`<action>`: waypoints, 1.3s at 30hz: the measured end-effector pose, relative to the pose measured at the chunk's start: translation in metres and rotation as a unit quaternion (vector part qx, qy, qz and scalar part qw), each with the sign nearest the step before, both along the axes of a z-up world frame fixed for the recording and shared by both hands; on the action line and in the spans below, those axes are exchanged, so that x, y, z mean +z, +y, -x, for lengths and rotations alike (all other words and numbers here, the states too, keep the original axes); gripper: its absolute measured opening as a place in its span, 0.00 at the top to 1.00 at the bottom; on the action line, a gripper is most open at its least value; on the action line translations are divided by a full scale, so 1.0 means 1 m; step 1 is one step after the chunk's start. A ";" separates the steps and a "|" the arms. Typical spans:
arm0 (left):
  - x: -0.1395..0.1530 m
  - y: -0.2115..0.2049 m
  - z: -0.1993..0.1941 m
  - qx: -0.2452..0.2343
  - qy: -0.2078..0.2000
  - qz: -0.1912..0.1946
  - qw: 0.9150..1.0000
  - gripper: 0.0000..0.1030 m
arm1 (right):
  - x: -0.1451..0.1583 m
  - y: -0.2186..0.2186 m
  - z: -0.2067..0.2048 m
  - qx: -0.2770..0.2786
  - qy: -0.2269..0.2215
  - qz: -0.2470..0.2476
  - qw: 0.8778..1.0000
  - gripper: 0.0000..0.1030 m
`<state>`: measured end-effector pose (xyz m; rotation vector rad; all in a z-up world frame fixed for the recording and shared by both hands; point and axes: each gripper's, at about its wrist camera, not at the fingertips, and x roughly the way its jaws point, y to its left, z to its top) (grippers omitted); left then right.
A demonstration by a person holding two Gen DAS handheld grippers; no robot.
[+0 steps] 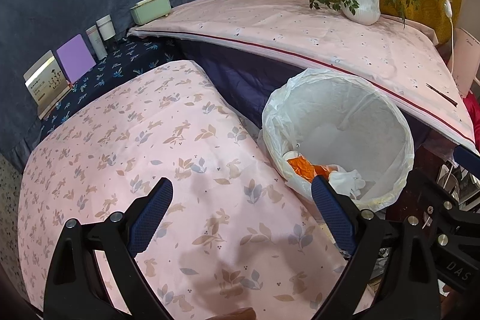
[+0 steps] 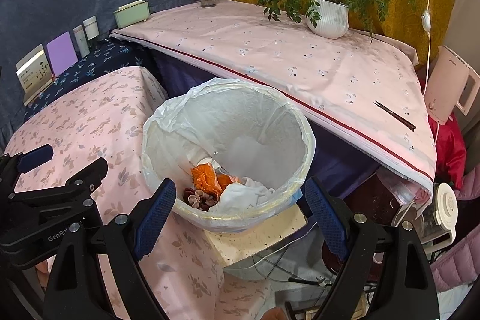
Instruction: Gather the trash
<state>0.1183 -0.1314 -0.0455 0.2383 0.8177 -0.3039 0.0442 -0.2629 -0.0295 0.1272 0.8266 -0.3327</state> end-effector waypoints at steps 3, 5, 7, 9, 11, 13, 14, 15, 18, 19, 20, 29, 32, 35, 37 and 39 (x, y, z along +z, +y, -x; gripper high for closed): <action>-0.002 -0.001 -0.003 0.001 0.002 0.000 1.000 0.13 | -0.002 -0.001 -0.002 -0.001 0.002 -0.001 1.000 0.18; -0.003 -0.001 -0.004 0.001 0.003 0.000 1.000 0.13 | -0.003 -0.002 -0.003 -0.001 0.004 -0.002 1.000 0.18; -0.004 -0.002 -0.005 0.002 0.004 0.000 1.000 0.13 | -0.004 -0.003 -0.004 -0.002 0.005 -0.003 1.000 0.18; -0.005 -0.002 -0.006 0.004 0.004 0.000 1.000 0.13 | -0.005 -0.003 -0.005 -0.002 0.006 -0.002 1.000 0.18; -0.006 -0.002 -0.006 0.005 0.003 0.001 1.000 0.13 | -0.006 -0.003 -0.005 -0.002 0.008 -0.002 1.000 0.18; -0.006 -0.002 -0.007 0.004 0.003 -0.001 1.000 0.13 | -0.007 -0.003 -0.006 -0.002 0.008 -0.001 1.000 0.18; -0.007 -0.002 -0.007 0.004 0.004 -0.001 1.000 0.13 | -0.008 -0.003 -0.006 -0.003 0.009 -0.001 1.000 0.18; -0.006 -0.002 -0.007 0.004 0.004 0.000 1.000 0.13 | -0.008 -0.003 -0.006 -0.003 0.009 -0.002 1.000 0.18; -0.006 -0.002 -0.007 0.005 0.004 0.000 1.000 0.13 | -0.008 -0.003 -0.006 -0.003 0.009 -0.002 1.000 0.18; -0.006 -0.002 -0.006 0.004 0.003 0.000 1.000 0.13 | -0.008 -0.003 -0.006 -0.003 0.009 -0.002 1.000 0.18; -0.006 -0.003 -0.007 0.004 0.003 -0.001 1.000 0.13 | -0.008 -0.003 -0.006 -0.002 0.009 -0.002 1.000 0.18; -0.007 -0.001 -0.007 0.005 0.003 -0.002 1.000 0.13 | -0.008 -0.002 -0.006 -0.002 0.009 -0.001 1.000 0.18; -0.007 -0.001 -0.007 0.004 0.003 -0.001 1.000 0.13 | -0.008 -0.002 -0.006 -0.002 0.009 -0.001 1.000 0.18; -0.007 -0.001 -0.008 0.008 0.002 -0.001 1.000 0.13 | -0.009 -0.003 -0.006 -0.002 0.009 -0.001 1.000 0.18; -0.007 -0.001 -0.007 0.006 0.003 -0.001 1.000 0.13 | -0.009 -0.002 -0.006 -0.002 0.009 -0.001 1.000 0.18; -0.007 -0.001 -0.007 0.005 0.003 -0.002 1.000 0.13 | -0.008 -0.002 -0.006 -0.001 0.009 -0.001 1.000 0.18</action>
